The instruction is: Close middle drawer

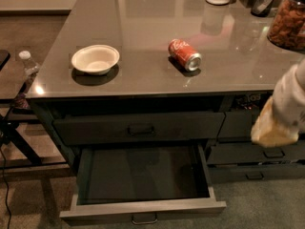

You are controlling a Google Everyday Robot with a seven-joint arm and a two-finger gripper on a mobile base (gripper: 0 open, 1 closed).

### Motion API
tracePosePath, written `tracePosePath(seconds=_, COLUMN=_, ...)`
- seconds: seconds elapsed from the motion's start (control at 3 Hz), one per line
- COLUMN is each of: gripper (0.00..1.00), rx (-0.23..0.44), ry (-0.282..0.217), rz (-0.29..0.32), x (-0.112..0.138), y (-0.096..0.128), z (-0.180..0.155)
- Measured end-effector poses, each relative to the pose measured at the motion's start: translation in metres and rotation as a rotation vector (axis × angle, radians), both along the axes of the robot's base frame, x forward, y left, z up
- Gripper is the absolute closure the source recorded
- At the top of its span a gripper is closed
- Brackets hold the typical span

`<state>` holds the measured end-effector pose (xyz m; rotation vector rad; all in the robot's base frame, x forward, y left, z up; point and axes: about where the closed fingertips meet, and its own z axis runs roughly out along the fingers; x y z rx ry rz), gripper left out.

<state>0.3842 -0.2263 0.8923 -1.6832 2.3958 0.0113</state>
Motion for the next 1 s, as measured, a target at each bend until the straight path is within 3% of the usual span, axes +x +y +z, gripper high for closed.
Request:
tracePosePath(seconds=0.33, gripper=1.00, rx=0.016, ry=0.124, rz=-0.037, x=-0.031, y=0.002, z=-0.067)
tracePosePath(seconds=0.67, gripper=1.00, rx=0.010, ry=0.162, rz=-0.038, x=-0.042, y=0.001, z=-0.083)
tracePosePath(seconds=1.0, gripper=1.00, rx=0.010, ry=0.162, rz=-0.038, x=-0.042, y=0.001, z=-0.083)
